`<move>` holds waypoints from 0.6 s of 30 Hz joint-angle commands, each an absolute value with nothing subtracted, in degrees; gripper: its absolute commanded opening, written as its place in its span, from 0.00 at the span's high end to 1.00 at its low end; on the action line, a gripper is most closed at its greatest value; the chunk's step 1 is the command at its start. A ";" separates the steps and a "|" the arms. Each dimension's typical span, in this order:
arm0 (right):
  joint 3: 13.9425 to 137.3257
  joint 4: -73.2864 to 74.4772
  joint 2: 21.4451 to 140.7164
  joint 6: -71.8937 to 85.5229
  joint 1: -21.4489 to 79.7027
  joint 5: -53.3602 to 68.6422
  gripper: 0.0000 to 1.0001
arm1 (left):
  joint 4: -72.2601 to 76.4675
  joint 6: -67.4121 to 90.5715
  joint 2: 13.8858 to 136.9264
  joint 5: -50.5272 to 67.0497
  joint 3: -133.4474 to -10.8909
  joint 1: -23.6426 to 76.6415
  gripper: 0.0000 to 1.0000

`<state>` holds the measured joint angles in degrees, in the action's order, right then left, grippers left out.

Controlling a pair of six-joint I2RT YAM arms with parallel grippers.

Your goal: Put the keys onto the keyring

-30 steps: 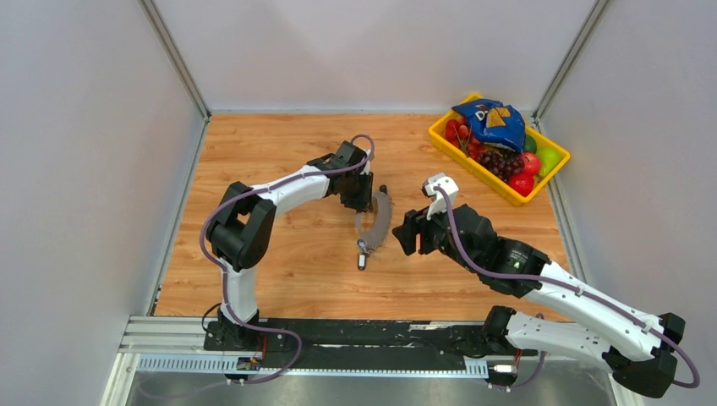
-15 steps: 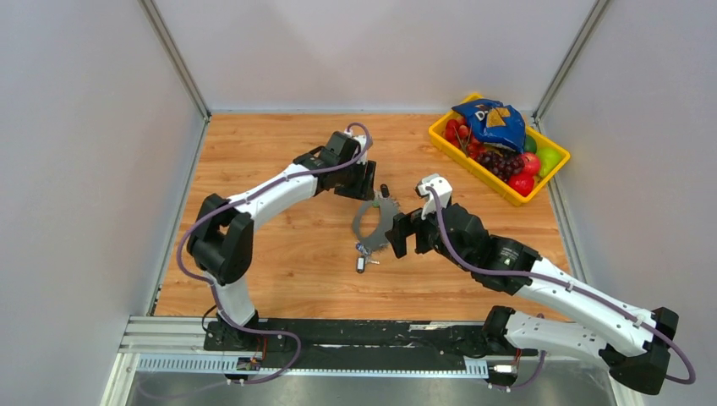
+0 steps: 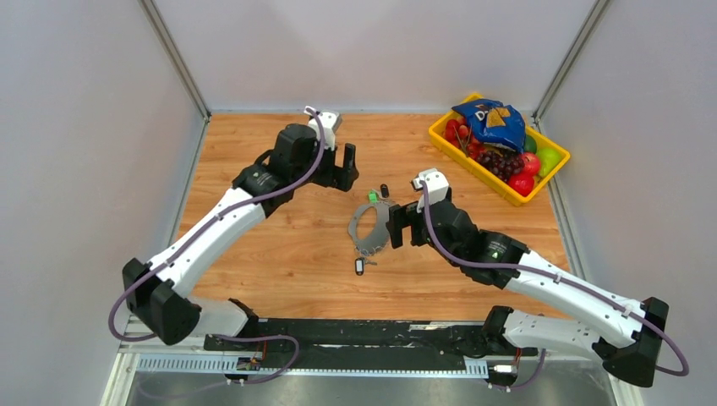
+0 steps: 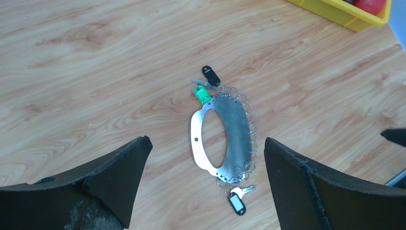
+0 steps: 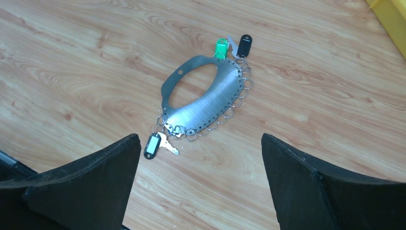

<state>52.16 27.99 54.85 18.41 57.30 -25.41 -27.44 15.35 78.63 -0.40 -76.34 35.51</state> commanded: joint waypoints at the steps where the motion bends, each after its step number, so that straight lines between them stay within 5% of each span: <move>1: 56.90 24.78 55.98 17.35 57.08 -28.41 0.00 | -24.42 12.58 70.81 -1.67 -72.07 35.25 0.01; 4: 59.40 24.74 57.95 16.85 57.13 -26.70 0.00 | -22.42 12.32 65.52 -1.32 -69.19 35.24 0.00; 12: 64.06 25.30 64.30 19.48 57.30 -47.89 0.00 | -18.20 8.24 54.59 -4.27 -61.61 35.25 0.00; 18: 68.63 25.56 64.12 16.18 57.26 -46.51 0.00 | -16.40 5.82 47.31 -4.85 -57.99 35.24 0.00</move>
